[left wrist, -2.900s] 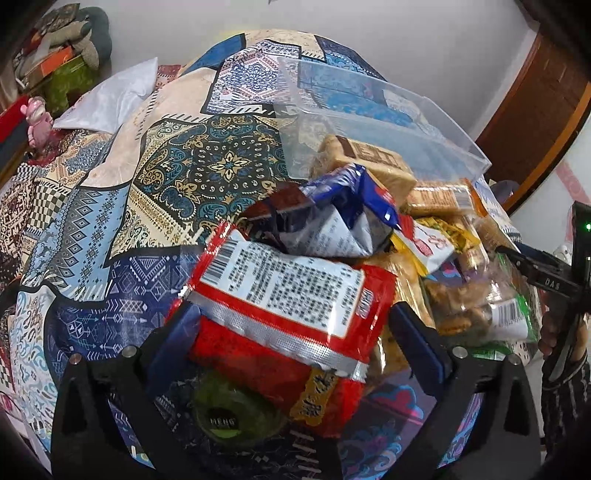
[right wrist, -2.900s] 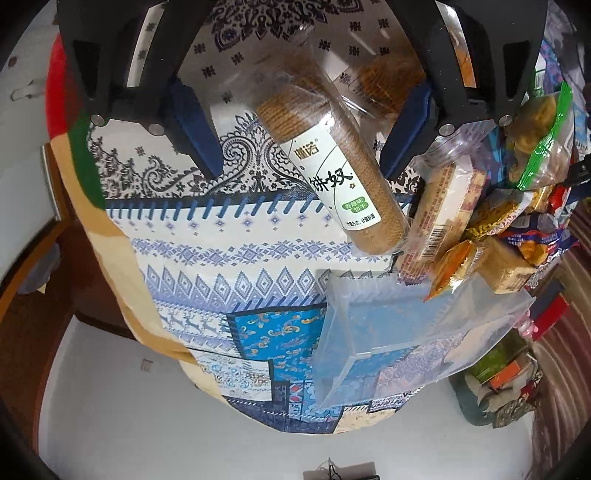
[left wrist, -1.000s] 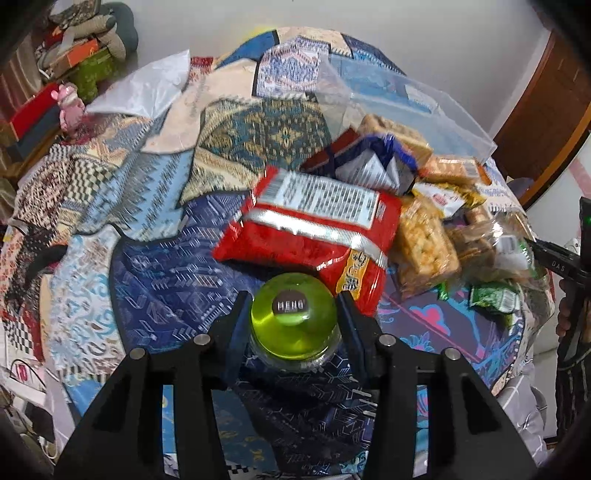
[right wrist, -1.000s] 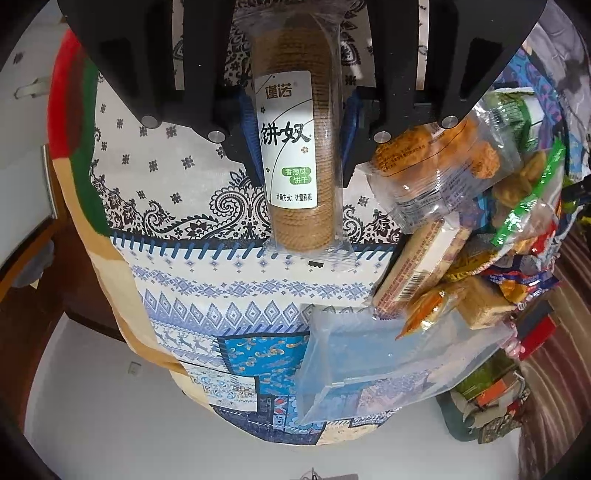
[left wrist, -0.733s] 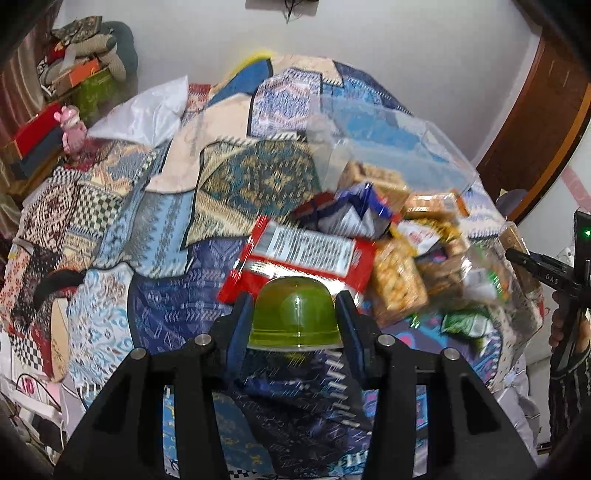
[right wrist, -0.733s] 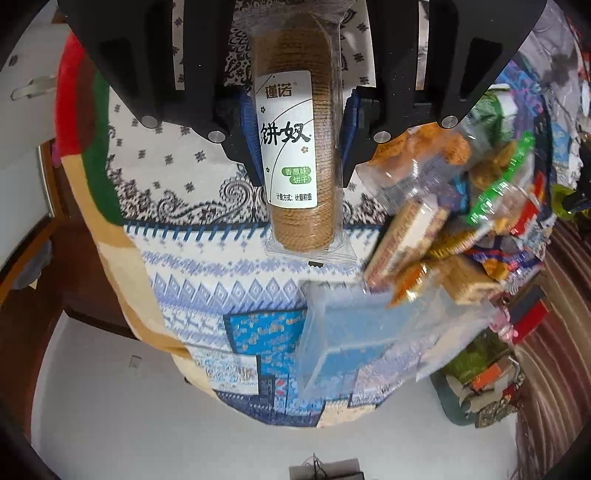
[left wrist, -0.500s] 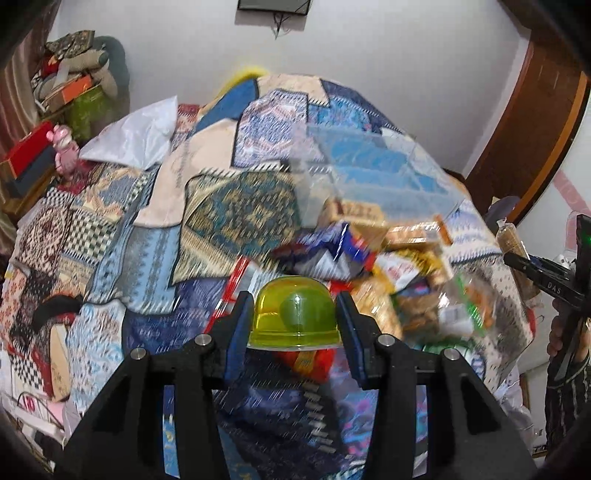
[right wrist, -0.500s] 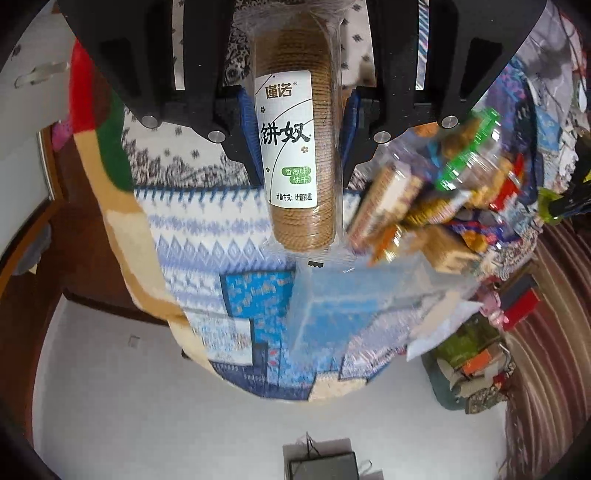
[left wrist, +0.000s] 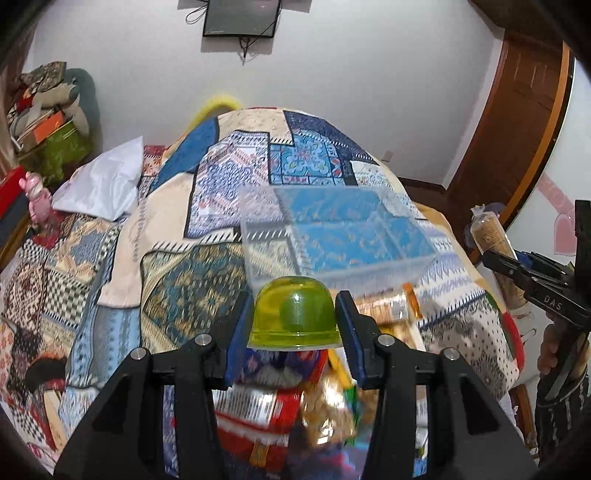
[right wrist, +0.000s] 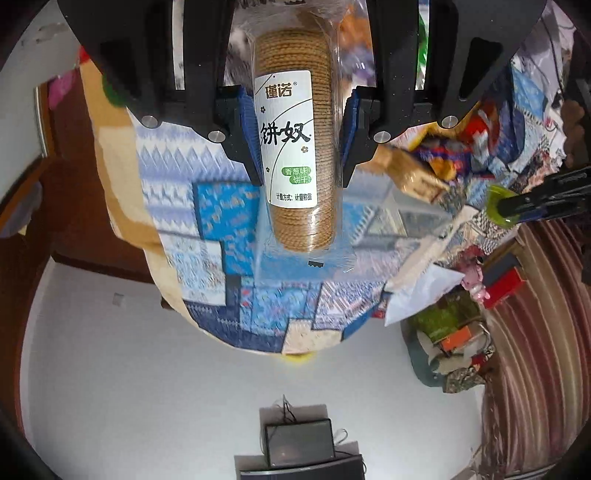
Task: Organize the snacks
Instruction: 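Carry the biscuit roll and green cup into the clear box and release both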
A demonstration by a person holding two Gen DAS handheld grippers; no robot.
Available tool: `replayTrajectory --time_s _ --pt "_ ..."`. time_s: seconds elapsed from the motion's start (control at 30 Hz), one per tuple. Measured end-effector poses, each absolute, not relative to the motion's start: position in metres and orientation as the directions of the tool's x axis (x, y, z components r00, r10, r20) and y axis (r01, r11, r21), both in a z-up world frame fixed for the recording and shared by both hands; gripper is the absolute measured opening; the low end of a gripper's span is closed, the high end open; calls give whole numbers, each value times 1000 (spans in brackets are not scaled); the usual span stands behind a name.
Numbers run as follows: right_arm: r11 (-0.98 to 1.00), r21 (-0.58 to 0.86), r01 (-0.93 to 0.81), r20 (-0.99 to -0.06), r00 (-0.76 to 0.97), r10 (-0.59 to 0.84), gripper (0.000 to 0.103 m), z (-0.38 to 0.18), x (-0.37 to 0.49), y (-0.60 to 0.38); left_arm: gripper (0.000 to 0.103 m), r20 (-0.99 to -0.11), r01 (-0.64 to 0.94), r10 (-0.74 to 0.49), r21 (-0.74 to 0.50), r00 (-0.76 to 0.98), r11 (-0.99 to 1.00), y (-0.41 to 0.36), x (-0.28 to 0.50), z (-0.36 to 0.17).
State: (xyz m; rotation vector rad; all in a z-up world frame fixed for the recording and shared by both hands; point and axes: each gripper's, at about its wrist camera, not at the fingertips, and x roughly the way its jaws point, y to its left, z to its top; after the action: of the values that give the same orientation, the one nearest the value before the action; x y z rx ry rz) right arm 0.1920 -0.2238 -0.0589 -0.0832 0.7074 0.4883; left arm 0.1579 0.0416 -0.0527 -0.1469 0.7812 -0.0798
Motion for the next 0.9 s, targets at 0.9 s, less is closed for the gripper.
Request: replayTrajectory --time_s 0.9 --pt "862 87 -500 -680 602 418 35 -83 295 -153 45 -760 26 -142 -162 634 986 33 296 -97"
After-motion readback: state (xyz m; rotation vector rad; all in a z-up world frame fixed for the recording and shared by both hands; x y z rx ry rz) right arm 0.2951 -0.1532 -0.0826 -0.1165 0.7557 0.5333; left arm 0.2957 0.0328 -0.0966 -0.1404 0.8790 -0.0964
